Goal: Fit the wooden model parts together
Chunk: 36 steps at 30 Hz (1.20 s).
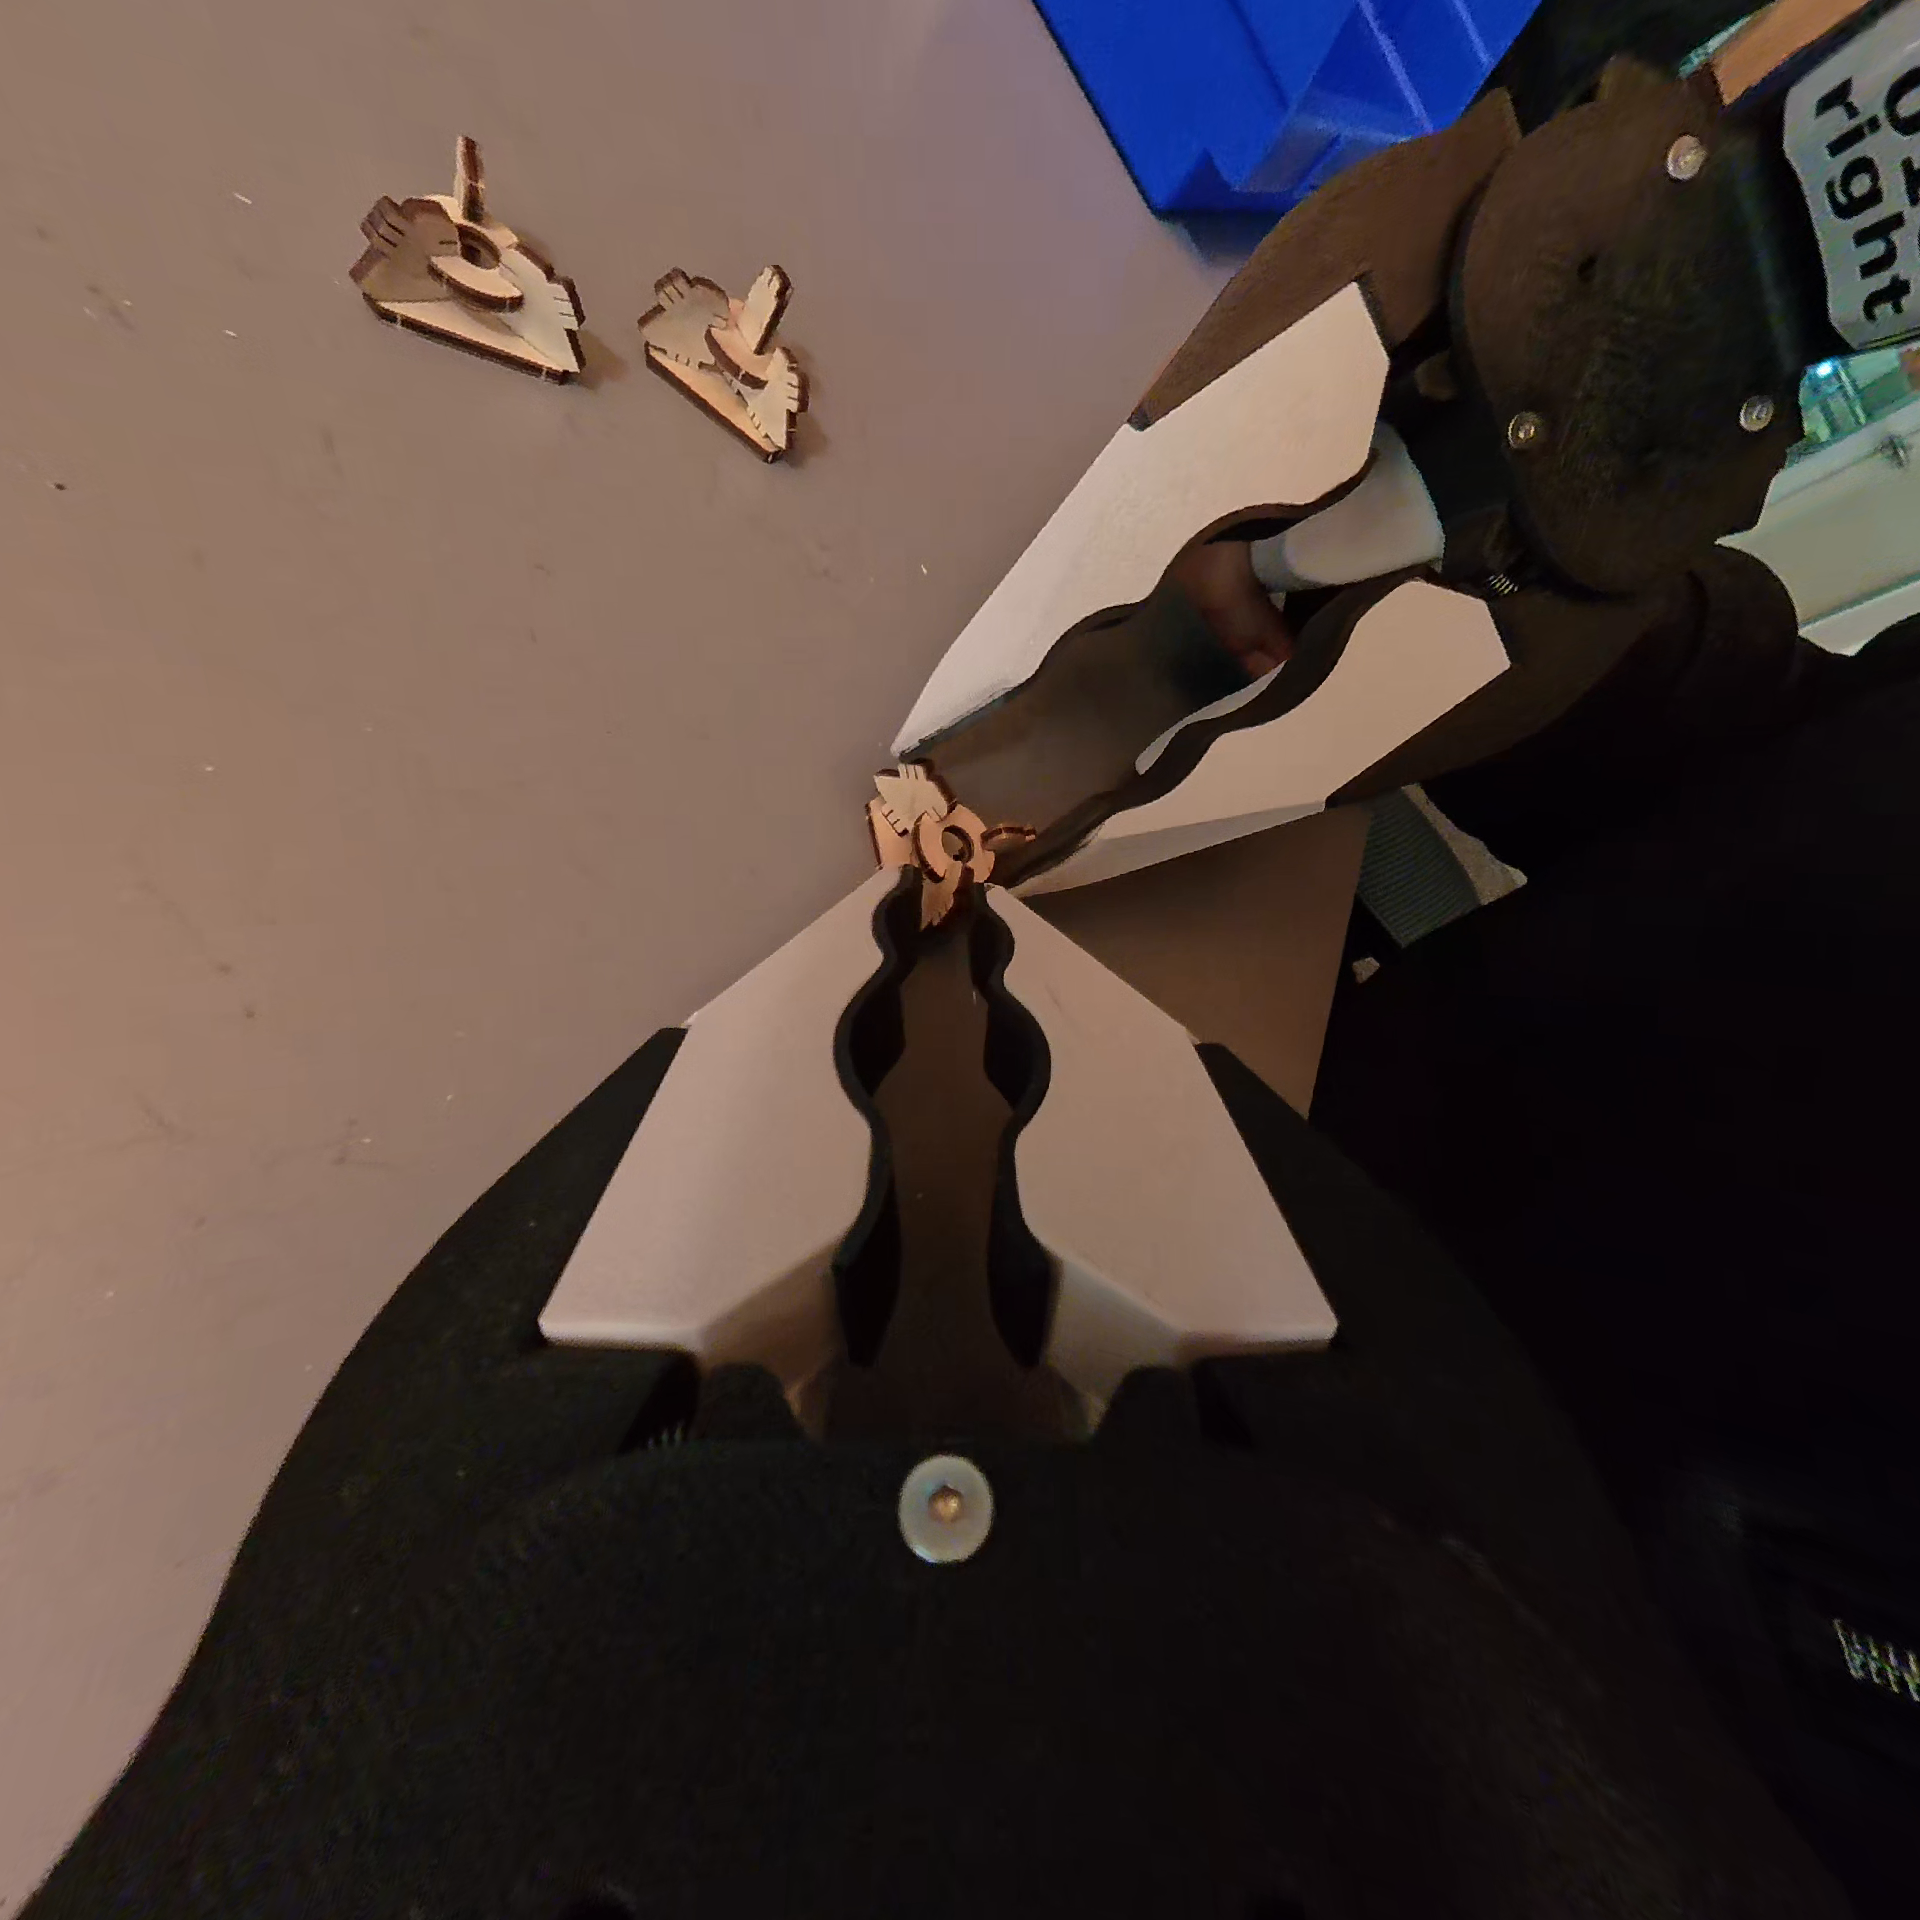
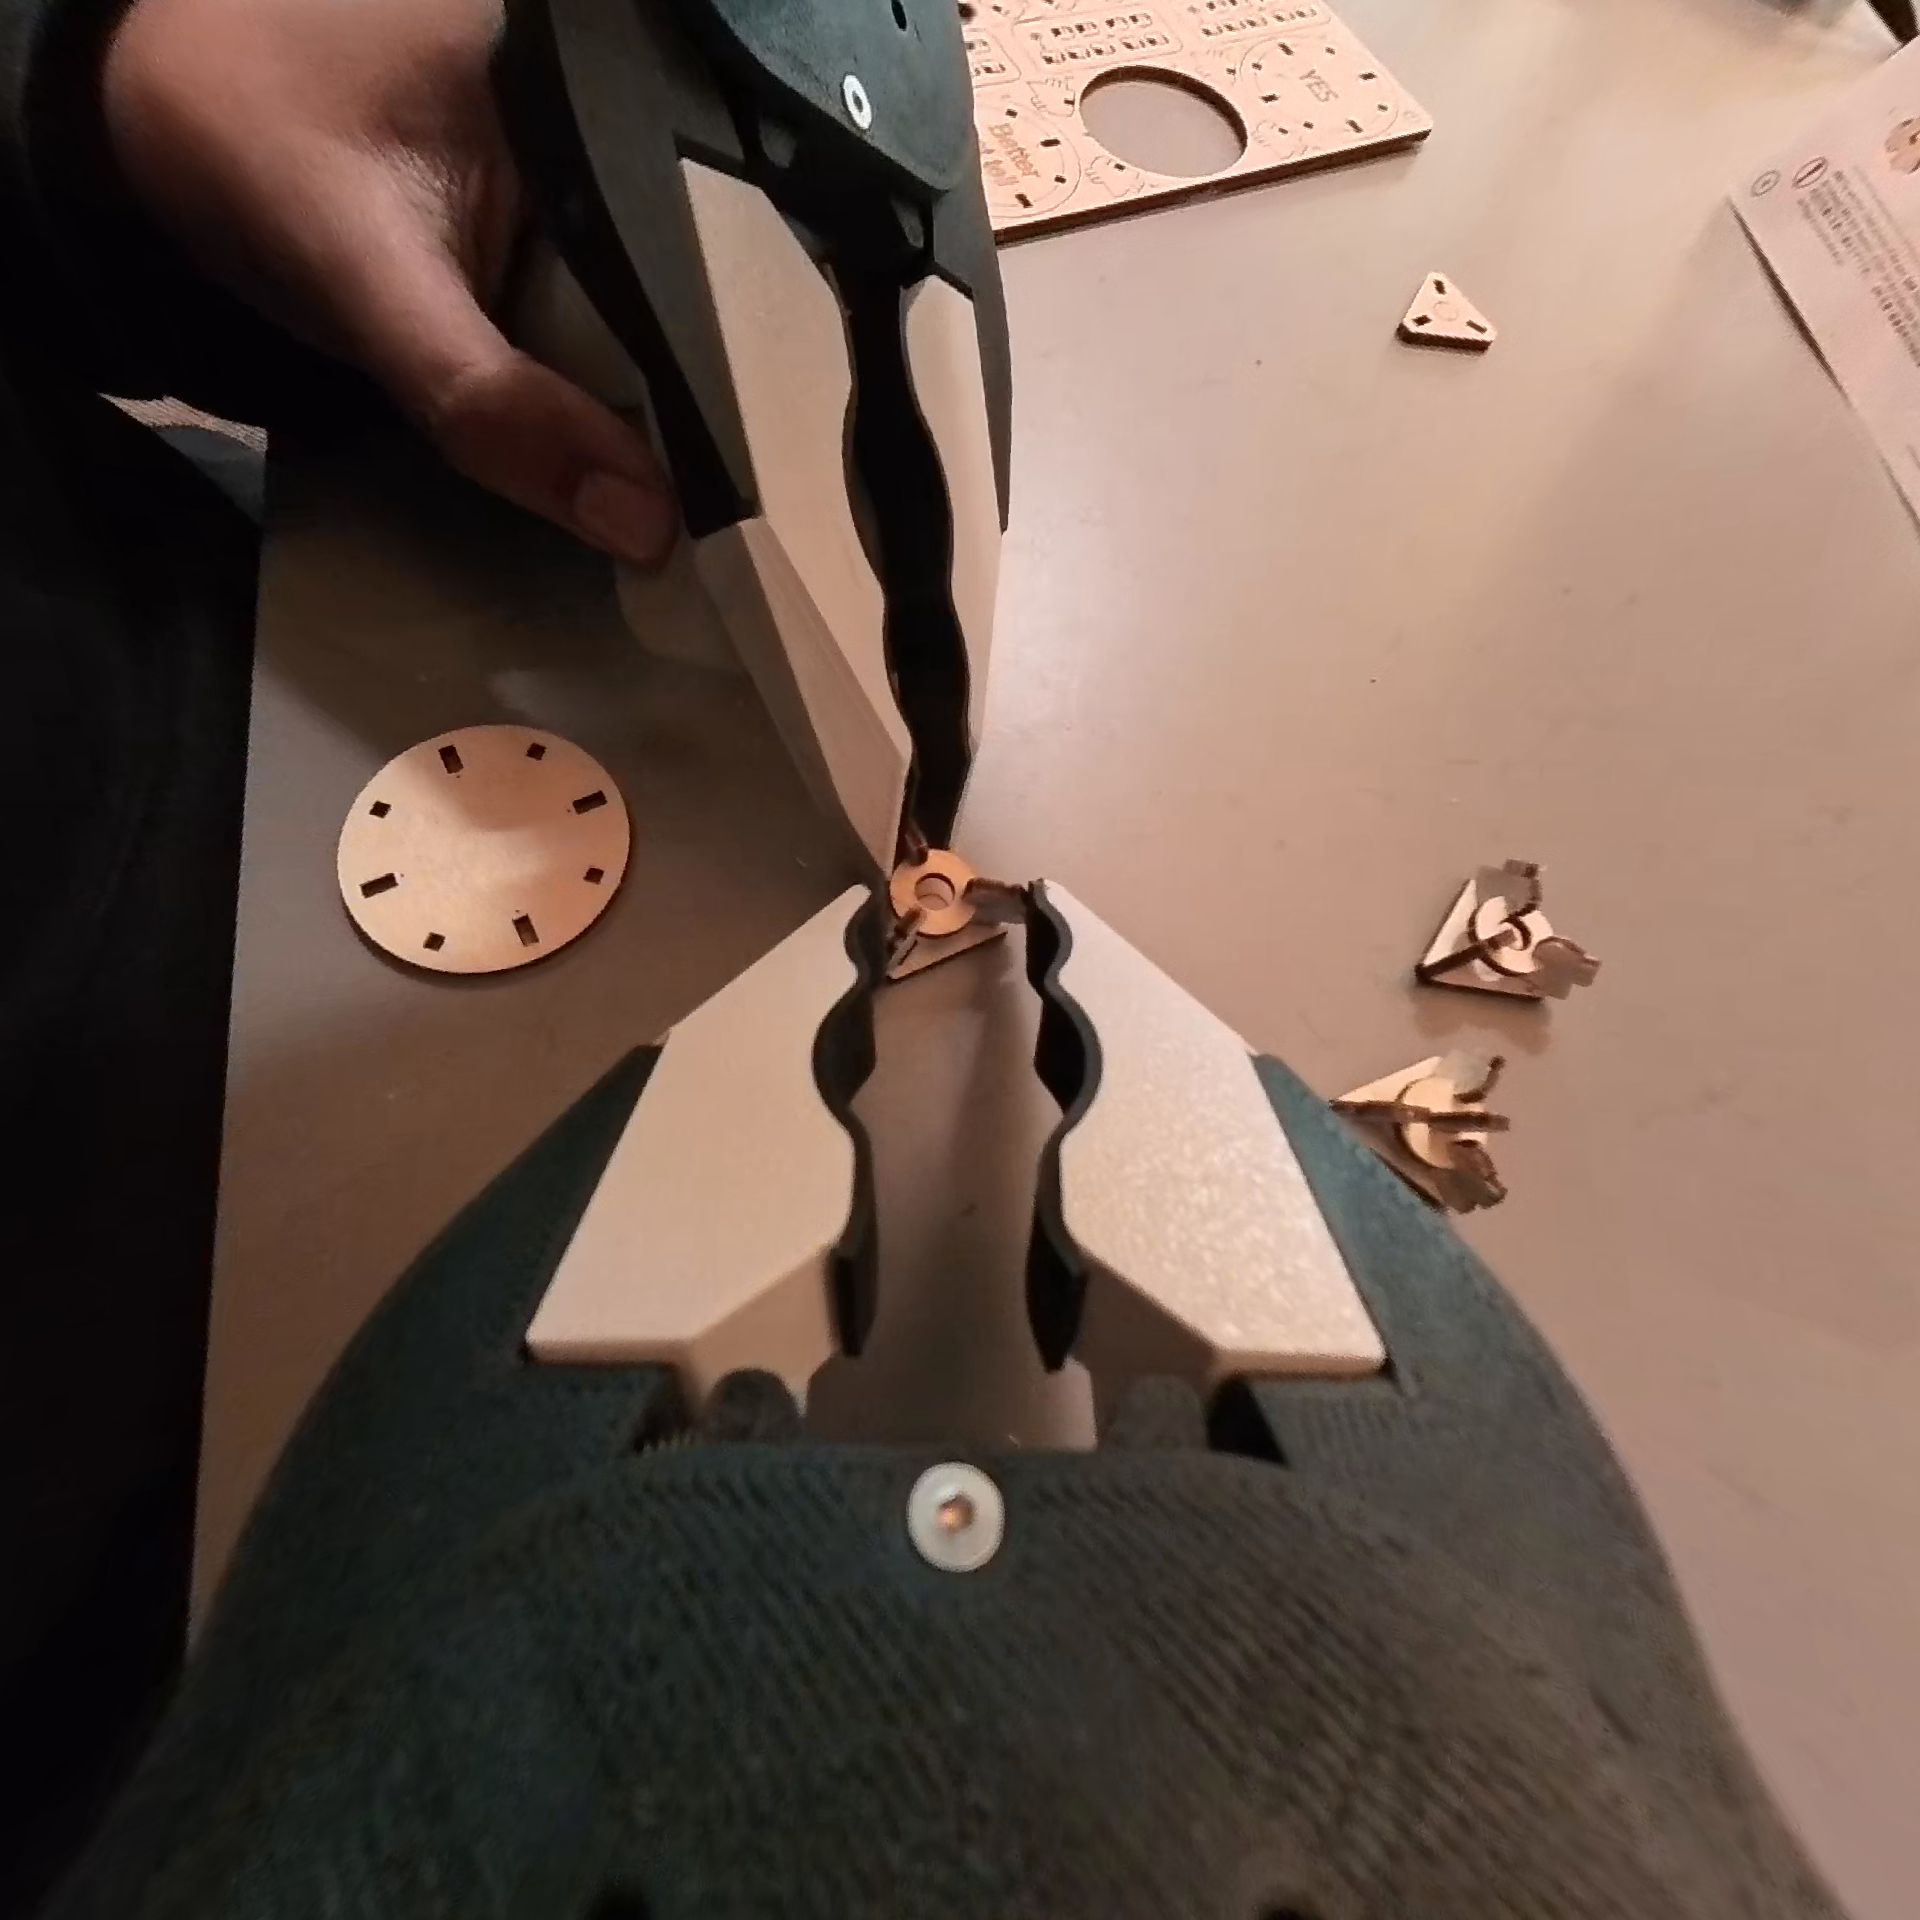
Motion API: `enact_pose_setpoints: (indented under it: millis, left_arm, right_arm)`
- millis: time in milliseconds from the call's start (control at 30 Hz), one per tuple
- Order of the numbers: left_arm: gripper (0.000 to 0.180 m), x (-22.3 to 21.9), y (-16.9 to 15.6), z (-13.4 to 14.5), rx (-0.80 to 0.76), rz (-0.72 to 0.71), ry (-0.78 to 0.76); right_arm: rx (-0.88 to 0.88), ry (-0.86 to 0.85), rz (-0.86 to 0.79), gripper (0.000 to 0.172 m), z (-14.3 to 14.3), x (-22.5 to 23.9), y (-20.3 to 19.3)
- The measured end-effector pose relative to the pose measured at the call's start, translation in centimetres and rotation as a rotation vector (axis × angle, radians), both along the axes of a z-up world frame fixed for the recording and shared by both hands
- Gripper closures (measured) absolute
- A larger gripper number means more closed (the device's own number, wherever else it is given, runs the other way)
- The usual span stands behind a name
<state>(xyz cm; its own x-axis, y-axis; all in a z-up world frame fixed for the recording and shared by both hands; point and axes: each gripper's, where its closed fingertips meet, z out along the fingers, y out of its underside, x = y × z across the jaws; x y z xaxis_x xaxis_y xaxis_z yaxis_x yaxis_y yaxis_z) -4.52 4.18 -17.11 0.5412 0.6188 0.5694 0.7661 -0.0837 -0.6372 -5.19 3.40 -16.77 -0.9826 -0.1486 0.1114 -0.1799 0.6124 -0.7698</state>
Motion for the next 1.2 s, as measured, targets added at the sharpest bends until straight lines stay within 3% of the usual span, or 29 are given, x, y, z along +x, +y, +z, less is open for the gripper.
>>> enact_pose_setpoints:
  millis: [567, 667, 700, 1000, 1100, 1200]
  left_arm:
    - [0.173, 0.0, 0.0, 0.1, 0.006, 0.000, 0.002]
    - [0.170, 0.0, -0.1, 0.7, 0.027, 0.005, 0.039]
    - [0.171, 0.0, -0.1, 0.8, 0.035, 0.007, 0.035]
    - [0.162, 0.1, -0.1, 0.4, 0.035, 0.003, 0.005]
    - [0.167, -0.1, -0.3, 0.7, 0.075, 0.021, -0.008]
    - [0.180, -0.6, -0.9, 1.9, 0.211, 0.056, -0.015]
  right_arm:
    - [-0.005, -0.079, -0.021, 0.146, -0.1, 0.0, 0.0]
    - [-0.013, -0.124, -0.037, 0.109, -0.1, 0.2, 0.1]
    - [-0.029, -0.133, -0.045, 0.106, 0.2, 0.2, 0.2]
    - [0.016, -0.102, -0.129, 0.117, -0.3, -0.2, 1.5]
    - [0.009, -0.113, -0.161, 0.122, -0.4, 0.0, 1.7]
    - [0.015, -0.147, -0.216, 0.128, -0.7, -0.5, 2.3]
